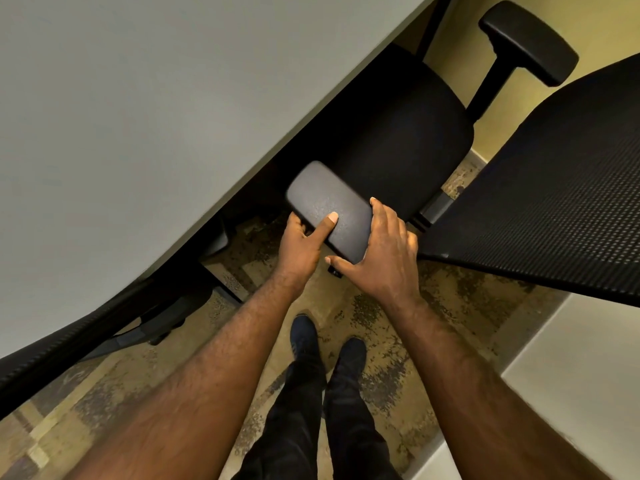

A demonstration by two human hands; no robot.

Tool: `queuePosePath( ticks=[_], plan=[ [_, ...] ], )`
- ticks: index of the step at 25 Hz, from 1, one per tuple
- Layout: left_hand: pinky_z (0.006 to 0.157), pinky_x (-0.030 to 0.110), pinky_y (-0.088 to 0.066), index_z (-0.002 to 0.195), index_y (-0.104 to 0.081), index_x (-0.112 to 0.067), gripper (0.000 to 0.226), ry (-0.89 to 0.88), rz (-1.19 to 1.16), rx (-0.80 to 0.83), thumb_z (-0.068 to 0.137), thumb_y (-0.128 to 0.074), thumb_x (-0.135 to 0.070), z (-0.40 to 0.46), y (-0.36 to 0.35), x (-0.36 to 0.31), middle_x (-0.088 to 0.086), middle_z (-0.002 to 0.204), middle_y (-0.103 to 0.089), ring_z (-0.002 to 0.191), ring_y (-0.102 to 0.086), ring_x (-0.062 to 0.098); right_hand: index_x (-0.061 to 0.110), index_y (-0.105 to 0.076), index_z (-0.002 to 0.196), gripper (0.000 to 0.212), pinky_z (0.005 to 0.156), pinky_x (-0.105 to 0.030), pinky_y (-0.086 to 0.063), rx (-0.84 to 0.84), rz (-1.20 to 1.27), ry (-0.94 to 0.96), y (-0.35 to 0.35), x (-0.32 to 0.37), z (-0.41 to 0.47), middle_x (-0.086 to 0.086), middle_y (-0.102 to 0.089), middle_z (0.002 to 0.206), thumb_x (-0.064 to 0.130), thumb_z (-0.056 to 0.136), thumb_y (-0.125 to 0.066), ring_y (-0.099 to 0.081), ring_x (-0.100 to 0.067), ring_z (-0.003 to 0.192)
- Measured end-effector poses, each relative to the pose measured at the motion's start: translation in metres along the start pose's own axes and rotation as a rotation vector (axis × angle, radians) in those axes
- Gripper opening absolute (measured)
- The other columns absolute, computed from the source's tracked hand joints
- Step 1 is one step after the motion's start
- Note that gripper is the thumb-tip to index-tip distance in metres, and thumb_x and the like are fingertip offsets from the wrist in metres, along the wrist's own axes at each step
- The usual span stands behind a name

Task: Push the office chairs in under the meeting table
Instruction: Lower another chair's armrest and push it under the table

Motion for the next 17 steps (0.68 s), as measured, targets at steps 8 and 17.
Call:
queuePosePath(
  ticks=[8, 17],
  plan=[
    [0.086, 0.034, -0.053, 0.118, -0.061, -0.017, 0.050, 0.130, -0.203, 0.024, 0.080, -0.070, -0.048, 0.005, -0.011, 0.007, 0.002, 0.111, -0.071, 0.104, -0.067, 0.016, 0.014, -0.029, 0.143, 0.108, 0.105, -0.047, -0.031, -0.053, 0.059, -0.003, -0.003, -0.002, 0.002, -0.005, -0.043, 0.142, 0.057, 0.058, -0.079, -0.040, -0.021, 0.130],
    [0.102, 0.044, -0.048, 0.115, -0.065, -0.017, 0.059, 0.139, -0.113, 0.053, 0.070, -0.071, -0.056, 0.019, -0.009, 0.024, 0.002, 0.112, -0.071, 0.107, -0.065, 0.015, 0.013, -0.032, 0.142, 0.107, 0.105, -0.046, -0.031, -0.021, 0.096, -0.035, -0.017, -0.011, 0.004, -0.005, -0.045, 0.140, 0.051, 0.056, -0.084, -0.041, -0.021, 0.129]
  ],
)
Point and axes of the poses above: each hand's wrist, its own z-axis towards the middle knuckle, its own y-axis out of the back of the hand, x = y × z, the point moved 2 cm from there along z, towards the middle knuckle
